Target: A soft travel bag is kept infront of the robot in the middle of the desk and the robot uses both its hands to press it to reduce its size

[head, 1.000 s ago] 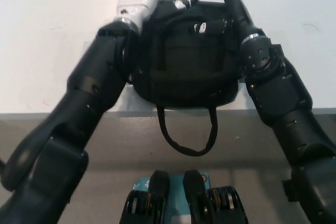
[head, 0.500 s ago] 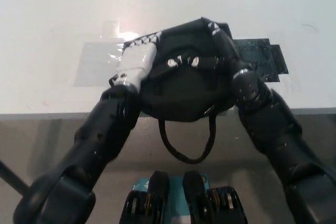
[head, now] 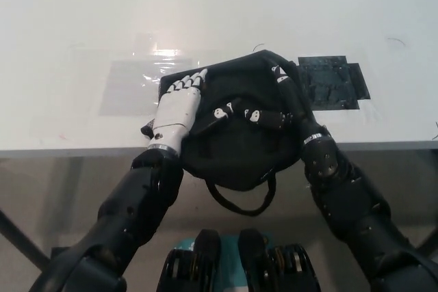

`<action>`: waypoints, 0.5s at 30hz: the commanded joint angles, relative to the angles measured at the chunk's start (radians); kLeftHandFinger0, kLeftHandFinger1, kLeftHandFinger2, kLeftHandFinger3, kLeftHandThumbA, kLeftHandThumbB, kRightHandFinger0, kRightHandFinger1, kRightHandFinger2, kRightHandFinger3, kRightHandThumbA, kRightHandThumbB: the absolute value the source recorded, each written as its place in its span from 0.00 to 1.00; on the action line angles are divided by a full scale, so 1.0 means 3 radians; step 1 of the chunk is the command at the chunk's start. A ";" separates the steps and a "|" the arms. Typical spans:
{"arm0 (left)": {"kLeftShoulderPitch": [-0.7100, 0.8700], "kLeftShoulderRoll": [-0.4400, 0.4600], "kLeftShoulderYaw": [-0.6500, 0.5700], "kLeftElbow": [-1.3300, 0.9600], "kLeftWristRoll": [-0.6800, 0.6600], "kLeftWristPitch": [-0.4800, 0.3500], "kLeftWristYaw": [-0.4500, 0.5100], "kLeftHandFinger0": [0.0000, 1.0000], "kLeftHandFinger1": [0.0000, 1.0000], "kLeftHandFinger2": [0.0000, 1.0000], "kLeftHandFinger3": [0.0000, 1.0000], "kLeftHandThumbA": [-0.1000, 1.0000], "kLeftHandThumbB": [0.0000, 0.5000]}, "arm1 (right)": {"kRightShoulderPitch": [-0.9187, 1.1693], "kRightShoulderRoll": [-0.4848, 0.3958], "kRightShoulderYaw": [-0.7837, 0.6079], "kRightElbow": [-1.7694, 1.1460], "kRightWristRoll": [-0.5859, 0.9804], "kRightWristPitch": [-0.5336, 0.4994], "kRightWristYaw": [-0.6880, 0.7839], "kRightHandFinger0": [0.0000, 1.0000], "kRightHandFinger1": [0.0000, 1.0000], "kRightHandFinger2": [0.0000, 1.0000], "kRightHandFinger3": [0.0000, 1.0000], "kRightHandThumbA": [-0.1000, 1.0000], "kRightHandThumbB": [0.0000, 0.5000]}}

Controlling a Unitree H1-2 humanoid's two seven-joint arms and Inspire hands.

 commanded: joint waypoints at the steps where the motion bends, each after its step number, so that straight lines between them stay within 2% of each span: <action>1: 0.0385 0.0029 -0.0031 0.0355 -0.0129 0.0070 -0.0098 1.00 1.00 1.00 1.00 1.00 0.52 | 0.0211 0.0089 0.0034 0.0244 0.0055 -0.0095 -0.0026 1.00 1.00 1.00 1.00 1.00 0.37; 8: 0.0359 0.0001 -0.0026 0.0404 -0.0159 0.0027 -0.0112 1.00 1.00 1.00 1.00 1.00 0.55 | 0.0135 0.0156 0.0103 0.0495 -0.0002 -0.0196 -0.0114 1.00 1.00 1.00 1.00 1.00 0.35; 15: 0.0241 0.0030 -0.0001 0.0385 -0.0218 0.0036 -0.0138 1.00 1.00 1.00 1.00 1.00 0.53 | -0.0057 0.0193 0.0087 0.0674 0.0034 -0.0243 -0.0144 1.00 1.00 1.00 1.00 1.00 0.41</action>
